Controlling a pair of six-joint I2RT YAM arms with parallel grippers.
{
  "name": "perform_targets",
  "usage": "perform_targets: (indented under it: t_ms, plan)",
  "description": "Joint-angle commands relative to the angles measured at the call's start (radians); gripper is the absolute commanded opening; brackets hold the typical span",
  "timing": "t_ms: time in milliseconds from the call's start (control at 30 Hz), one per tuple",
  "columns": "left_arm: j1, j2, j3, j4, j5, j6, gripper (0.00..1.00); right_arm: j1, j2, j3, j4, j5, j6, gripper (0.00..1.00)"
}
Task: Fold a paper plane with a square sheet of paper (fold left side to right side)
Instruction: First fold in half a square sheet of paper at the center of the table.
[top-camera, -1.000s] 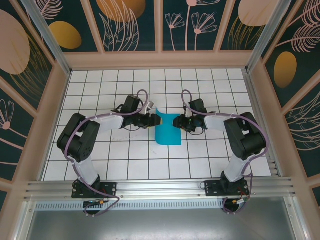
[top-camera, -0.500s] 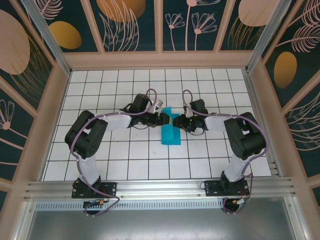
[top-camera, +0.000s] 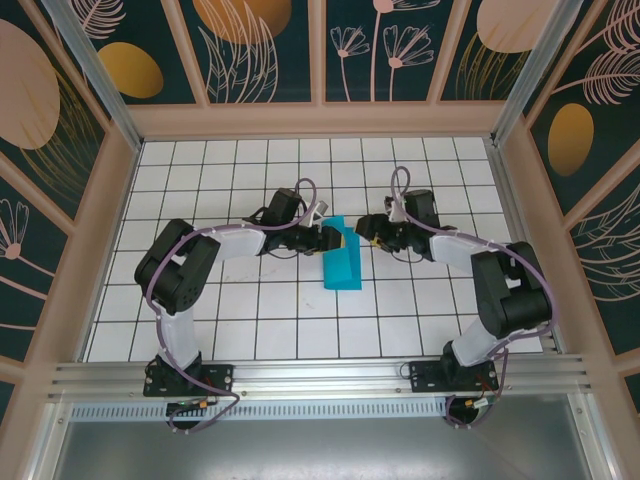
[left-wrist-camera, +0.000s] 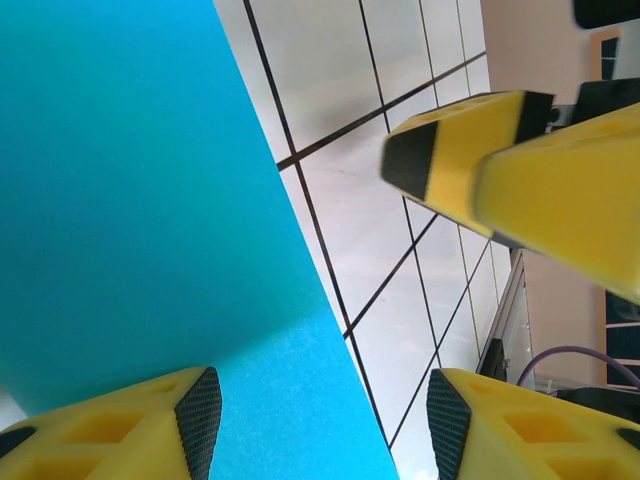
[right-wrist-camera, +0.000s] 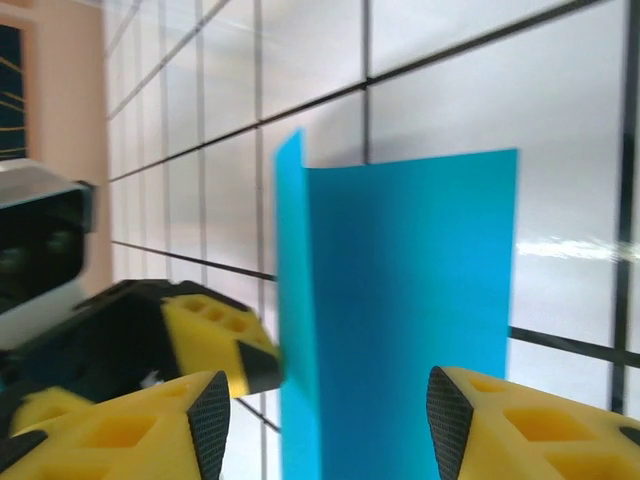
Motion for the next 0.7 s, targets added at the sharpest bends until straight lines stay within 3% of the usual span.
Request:
perform_targets:
  t_ms: [0, 400, 533, 667]
  plan:
    - [-0.01, 0.009, 0.02, 0.021, 0.013, -0.006, 0.59, 0.01, 0.007, -0.02, 0.071, -0.107, 0.028, 0.58]
    - [-0.014, 0.006, 0.02, 0.02, 0.019, -0.002, 0.6, 0.041, 0.141, 0.029, 0.114, -0.152, 0.051, 0.51]
    - [-0.017, 0.006, 0.022, 0.016, 0.018, -0.001, 0.6, 0.047, 0.163, 0.038, 0.126, -0.165, 0.054, 0.43]
    - [-0.017, 0.004, 0.02, 0.014, 0.017, 0.0, 0.6, 0.049, 0.176, 0.039, 0.123, -0.172, 0.051, 0.25]
